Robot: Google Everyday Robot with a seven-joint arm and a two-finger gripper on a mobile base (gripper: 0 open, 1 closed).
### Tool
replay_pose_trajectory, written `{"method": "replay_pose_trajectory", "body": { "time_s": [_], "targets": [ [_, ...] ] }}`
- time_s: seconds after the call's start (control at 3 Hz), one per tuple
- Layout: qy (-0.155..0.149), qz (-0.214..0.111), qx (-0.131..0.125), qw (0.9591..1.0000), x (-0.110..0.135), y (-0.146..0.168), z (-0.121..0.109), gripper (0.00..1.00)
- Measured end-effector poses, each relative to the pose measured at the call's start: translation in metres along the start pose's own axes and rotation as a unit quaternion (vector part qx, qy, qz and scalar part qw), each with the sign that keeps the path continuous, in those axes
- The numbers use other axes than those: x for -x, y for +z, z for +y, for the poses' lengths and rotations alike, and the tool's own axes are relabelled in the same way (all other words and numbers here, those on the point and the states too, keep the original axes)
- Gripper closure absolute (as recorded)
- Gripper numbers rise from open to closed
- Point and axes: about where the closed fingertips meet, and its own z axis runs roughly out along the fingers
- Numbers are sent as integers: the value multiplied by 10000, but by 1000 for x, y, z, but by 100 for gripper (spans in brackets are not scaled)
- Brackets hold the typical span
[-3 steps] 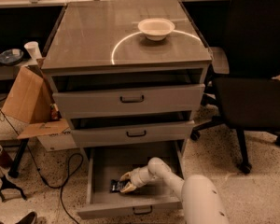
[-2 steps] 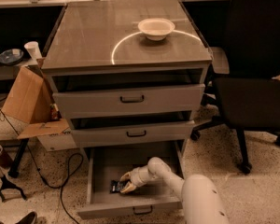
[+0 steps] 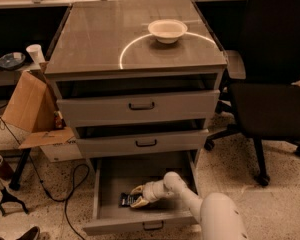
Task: Pick rxbar blueberry from bottom drawer and place on counter
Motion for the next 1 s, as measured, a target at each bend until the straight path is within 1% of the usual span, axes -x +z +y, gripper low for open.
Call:
{"method": "replay_pose_trajectory", "body": {
  "time_s": [0.33,0.67,1.0],
  "targets": [
    [-59,6,-46,10000,10,-17,-4,100],
    [-267,236,-180,9992,47,-58,-20,100],
    [-426,393,-180,9982,85,-81,-24,100]
  ]
}}
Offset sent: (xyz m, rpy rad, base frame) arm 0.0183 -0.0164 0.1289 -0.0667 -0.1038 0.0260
